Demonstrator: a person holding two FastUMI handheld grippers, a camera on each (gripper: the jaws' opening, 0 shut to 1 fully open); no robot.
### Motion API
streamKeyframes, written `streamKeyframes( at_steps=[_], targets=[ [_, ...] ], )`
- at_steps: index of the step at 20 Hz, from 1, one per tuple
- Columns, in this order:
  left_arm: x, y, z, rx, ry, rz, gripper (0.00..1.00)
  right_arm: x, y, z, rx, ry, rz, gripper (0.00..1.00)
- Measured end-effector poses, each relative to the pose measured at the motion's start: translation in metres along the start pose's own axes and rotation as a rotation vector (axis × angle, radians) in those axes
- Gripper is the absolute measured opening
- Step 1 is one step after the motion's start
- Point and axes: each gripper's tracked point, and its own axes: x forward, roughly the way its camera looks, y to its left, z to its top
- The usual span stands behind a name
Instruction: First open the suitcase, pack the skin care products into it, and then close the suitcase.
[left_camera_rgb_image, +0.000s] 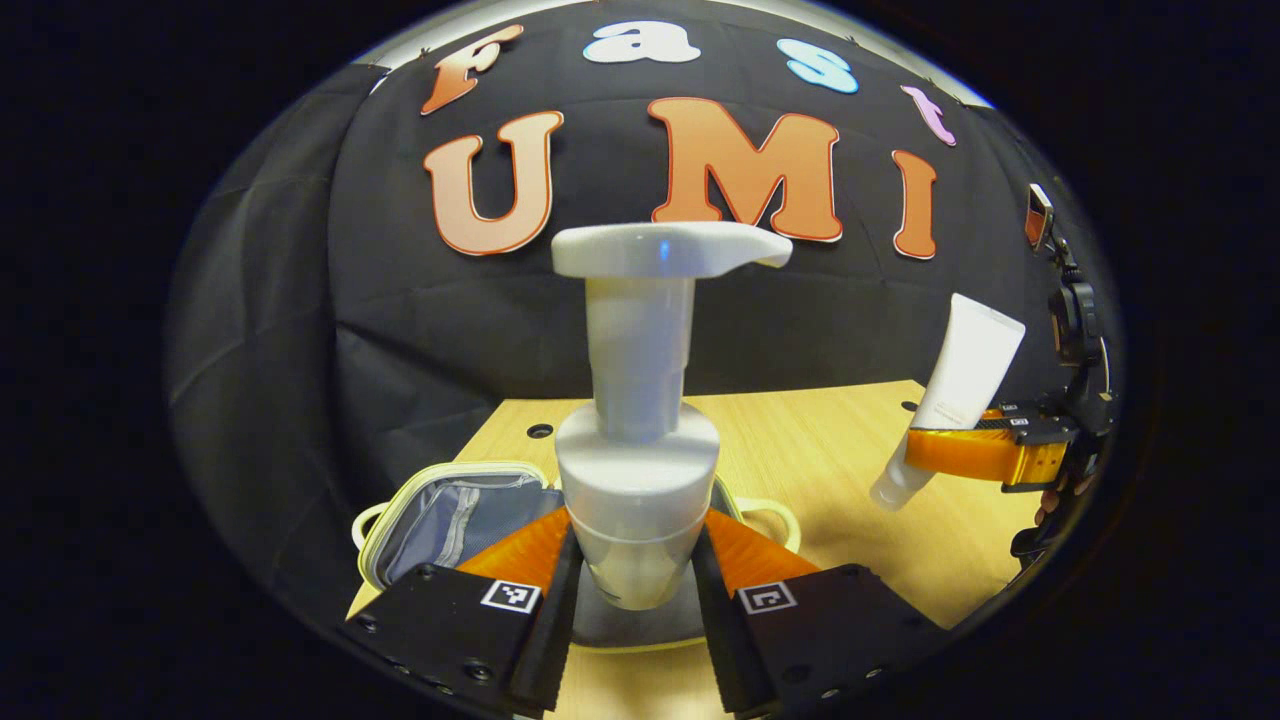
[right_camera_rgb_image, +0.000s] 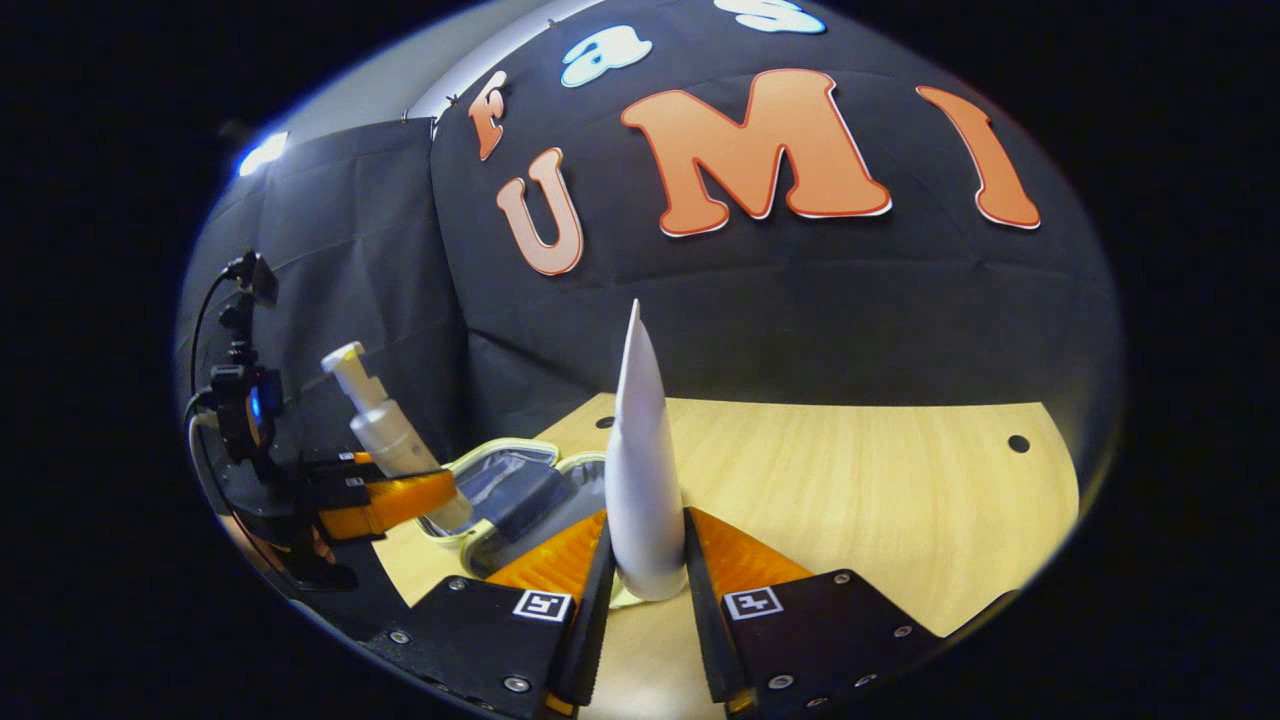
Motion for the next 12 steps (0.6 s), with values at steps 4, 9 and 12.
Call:
streamKeyframes(
  at_steps=[4, 9, 12],
  targets=[
    [0.027, 0.019, -0.026, 0.007, 0.077, -0.075, 0.57, 0.028, 0.027, -0.016, 0.020, 0.042, -0.020, 0.41],
    [0.062, 0.030, -0.072, -0.006, 0.202, -0.145, 0.57, 0.054, 0.048, -0.044, 0.067, 0.113, -0.048, 0.41],
    [0.085, 0.028, -0.093, -0.039, 0.288, -0.176, 0.57, 0.068, 0.052, -0.059, 0.101, 0.153, -0.058, 0.41]
  ],
)
